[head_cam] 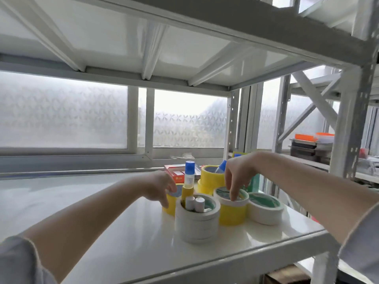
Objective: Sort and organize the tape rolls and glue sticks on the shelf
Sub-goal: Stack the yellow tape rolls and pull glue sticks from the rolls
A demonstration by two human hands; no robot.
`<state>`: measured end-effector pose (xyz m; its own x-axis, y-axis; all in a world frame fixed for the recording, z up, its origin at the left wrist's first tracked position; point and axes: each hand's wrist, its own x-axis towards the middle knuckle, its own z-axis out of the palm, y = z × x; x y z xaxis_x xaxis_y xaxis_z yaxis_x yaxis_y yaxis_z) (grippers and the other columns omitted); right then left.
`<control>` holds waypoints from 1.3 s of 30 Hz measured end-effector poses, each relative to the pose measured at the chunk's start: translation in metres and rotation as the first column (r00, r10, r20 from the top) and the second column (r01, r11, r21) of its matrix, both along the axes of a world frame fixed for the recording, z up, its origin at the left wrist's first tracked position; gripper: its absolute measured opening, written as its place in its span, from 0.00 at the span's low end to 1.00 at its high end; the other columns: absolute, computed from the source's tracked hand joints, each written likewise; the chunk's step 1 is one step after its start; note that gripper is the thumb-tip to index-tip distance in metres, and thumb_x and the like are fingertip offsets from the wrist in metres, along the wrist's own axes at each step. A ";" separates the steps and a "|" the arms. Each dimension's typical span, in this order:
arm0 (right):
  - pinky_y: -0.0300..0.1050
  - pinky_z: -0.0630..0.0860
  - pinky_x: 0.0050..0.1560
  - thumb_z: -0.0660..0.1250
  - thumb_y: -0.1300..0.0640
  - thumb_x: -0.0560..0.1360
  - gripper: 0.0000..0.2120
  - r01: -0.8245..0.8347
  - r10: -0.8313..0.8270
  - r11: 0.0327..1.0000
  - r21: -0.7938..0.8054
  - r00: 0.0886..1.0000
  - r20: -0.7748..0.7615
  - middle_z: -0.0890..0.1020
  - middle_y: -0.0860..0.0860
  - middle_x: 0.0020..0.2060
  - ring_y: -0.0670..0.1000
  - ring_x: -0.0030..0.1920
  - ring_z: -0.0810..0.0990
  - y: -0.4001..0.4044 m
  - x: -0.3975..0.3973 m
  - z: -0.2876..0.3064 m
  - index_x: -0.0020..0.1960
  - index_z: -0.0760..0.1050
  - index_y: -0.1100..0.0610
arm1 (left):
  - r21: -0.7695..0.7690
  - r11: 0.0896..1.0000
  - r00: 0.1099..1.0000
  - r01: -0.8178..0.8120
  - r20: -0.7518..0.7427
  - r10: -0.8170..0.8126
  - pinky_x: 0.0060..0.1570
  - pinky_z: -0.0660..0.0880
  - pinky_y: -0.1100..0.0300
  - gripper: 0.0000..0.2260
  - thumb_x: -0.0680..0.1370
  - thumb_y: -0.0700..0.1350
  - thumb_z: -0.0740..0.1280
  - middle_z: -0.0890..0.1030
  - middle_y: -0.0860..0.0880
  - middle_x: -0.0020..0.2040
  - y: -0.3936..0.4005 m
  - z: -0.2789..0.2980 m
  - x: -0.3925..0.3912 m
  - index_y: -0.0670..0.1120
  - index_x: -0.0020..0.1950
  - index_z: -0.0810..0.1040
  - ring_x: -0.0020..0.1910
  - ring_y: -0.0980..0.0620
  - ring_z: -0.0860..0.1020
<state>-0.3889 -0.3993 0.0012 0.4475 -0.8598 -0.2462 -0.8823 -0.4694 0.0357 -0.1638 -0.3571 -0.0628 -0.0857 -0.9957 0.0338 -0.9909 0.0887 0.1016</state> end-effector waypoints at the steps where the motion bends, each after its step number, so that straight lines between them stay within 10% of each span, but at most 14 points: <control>1: 0.35 0.76 0.41 0.77 0.52 0.67 0.19 -0.004 0.004 1.000 0.008 1.000 -0.011 0.82 0.47 0.44 0.42 0.40 0.79 -0.002 0.000 -0.006 0.56 0.81 0.56 | 0.005 1.000 1.000 0.006 0.009 -0.006 0.57 0.73 0.59 0.22 0.69 0.46 0.75 0.78 0.51 0.59 -0.004 -0.004 -0.002 0.48 0.62 0.77 0.58 0.51 0.75; 6: 0.36 0.75 0.41 0.76 0.50 0.67 0.17 -0.043 0.042 0.999 -0.027 0.999 -0.024 0.81 0.48 0.44 0.47 0.47 0.79 -0.006 0.001 -0.025 0.53 0.82 0.55 | 0.011 1.000 0.998 0.013 0.058 -0.014 0.45 0.72 0.58 0.16 0.71 0.50 0.72 0.76 0.49 0.45 -0.016 -0.021 -0.015 0.42 0.55 0.79 0.44 0.49 0.73; 15: 0.34 0.71 0.35 0.75 0.51 0.68 0.06 -0.022 0.025 0.998 -0.057 0.999 0.046 0.79 0.43 0.32 0.44 0.38 0.77 -0.002 -0.018 -0.007 0.44 0.83 0.50 | 0.000 1.000 0.996 -0.016 0.091 0.016 0.54 0.75 0.56 0.15 0.76 0.48 0.67 0.79 0.43 0.52 -0.025 -0.027 -0.021 0.40 0.58 0.77 0.45 0.49 0.72; 30: 0.35 0.76 0.43 0.76 0.53 0.68 0.14 0.183 -0.183 0.983 -0.016 0.983 0.014 0.81 0.49 0.47 0.46 0.46 0.78 -0.026 -0.074 -0.023 0.52 0.81 0.55 | -0.002 1.000 0.995 0.000 0.096 0.000 0.49 0.74 0.59 0.16 0.77 0.48 0.67 0.79 0.43 0.53 -0.025 -0.026 -0.023 0.41 0.60 0.76 0.45 0.51 0.72; 39: 0.48 0.77 0.59 0.74 0.50 0.70 0.14 -0.038 0.096 0.985 -0.170 0.934 0.345 0.84 0.47 0.49 0.48 0.52 0.80 -0.015 -0.014 -0.018 0.53 0.82 0.53 | -0.023 1.000 0.997 0.008 0.077 -0.006 0.50 0.75 0.59 0.15 0.77 0.48 0.66 0.79 0.44 0.52 -0.023 -0.028 -0.021 0.41 0.59 0.77 0.45 0.50 0.72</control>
